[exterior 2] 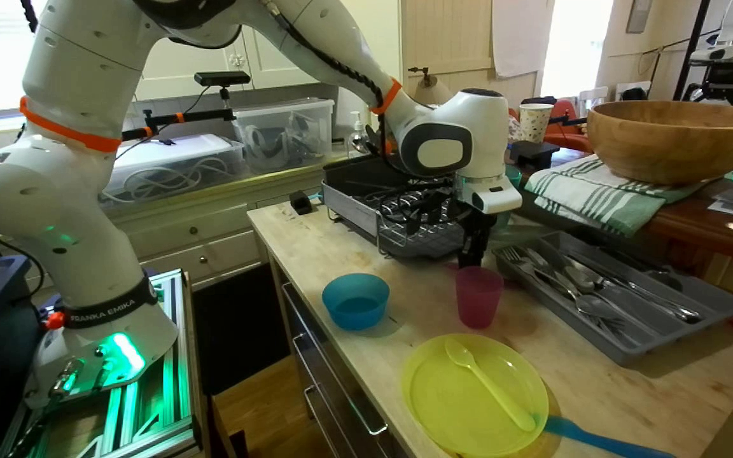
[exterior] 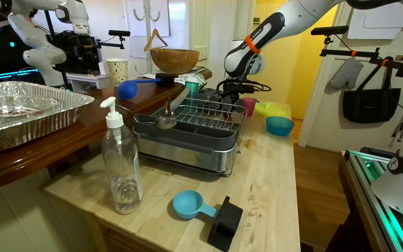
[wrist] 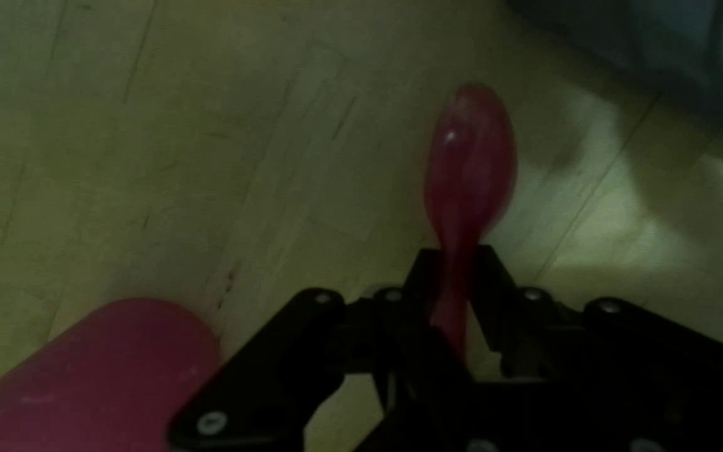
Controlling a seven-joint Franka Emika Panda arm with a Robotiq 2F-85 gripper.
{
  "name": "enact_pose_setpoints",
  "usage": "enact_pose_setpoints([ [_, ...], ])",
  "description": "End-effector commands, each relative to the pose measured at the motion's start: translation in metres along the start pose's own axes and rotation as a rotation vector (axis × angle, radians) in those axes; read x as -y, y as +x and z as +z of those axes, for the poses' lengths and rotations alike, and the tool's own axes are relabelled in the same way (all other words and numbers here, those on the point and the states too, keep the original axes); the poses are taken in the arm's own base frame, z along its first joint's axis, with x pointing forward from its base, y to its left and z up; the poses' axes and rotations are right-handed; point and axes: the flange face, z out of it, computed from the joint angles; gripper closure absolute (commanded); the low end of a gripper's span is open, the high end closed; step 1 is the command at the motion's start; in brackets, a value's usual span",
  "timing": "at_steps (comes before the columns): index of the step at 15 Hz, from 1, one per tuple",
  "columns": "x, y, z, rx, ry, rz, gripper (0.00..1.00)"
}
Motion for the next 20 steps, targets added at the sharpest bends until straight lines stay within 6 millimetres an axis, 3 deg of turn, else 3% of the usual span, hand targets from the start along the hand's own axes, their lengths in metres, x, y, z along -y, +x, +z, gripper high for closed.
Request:
enact_pose_setpoints([
  [1, -0.01, -0.007, -0.018, -0.024, -0.002, -0.088, 0.95],
  [12, -0.016, -0.025, -0.075, -0.088, 0.057, -0.285, 0.95],
  [13, -0.015, -0.026, -0.069, -0.102, 0.056, -0.299, 0.56],
  [14, -0.014, -0.026, -0.064, -0.112, 0.06, -0.303, 0.55],
  [20, -0.003, -0.028, -0.021, -0.218, 0.117, -0.31, 0.11],
])
